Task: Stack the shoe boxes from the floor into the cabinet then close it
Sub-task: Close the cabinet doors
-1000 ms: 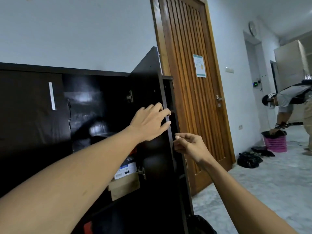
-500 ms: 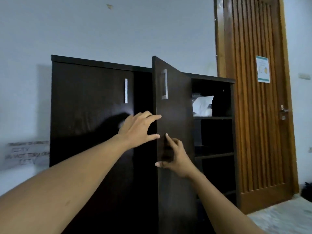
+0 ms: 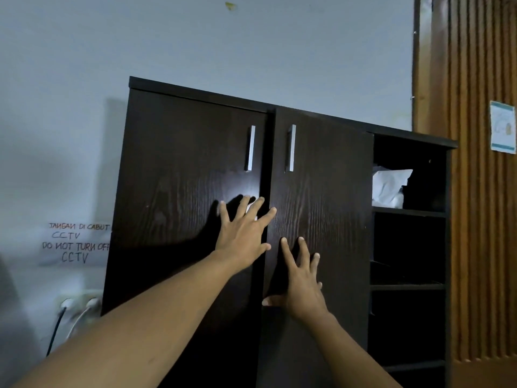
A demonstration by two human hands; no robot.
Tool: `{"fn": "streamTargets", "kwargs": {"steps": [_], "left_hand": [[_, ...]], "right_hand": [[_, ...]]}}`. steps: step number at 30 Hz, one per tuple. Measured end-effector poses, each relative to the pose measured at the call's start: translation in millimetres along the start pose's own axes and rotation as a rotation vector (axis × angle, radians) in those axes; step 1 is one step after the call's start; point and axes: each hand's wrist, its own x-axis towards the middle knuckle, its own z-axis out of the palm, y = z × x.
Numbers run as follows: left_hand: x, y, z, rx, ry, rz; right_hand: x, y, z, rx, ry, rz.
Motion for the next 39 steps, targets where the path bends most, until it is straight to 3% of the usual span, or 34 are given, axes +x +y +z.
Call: {"fn": "streamTargets", "kwargs": {"steps": [15, 21, 24, 28, 34, 39], "left_hand": [[19.8, -22.1, 61.6, 0.144, 0.020, -0.048], [5.9, -27.6, 31.1, 0.294, -0.158, 0.061], [-6.5, -41.6, 5.8, 0.130, -0.322, 0.083], [-55.7, -51.3, -9.6, -0.201, -0.425, -0.090], [-167.8, -65.0, -18.5, -0.252, -0.537, -0.202], [-274.5, -63.0, 20.4, -0.289, -0.735, -0.319]], "right_hand": [[39.0, 18.0, 46.2, -0.117, 0.072, 0.013], [28.6, 1.6, 25.3, -0.195, -0.027, 0.094], [23.9, -15.2, 2.2, -0.153, -0.160, 0.159], [-7.3, -32.2, -8.9, -0.123, -0.292, 0.165], [-90.4, -20.2, 14.1, -0.156, -0.340, 0.184], [-158.8, 5.0, 57.5, -0.143, -0.430, 0.244]]}}
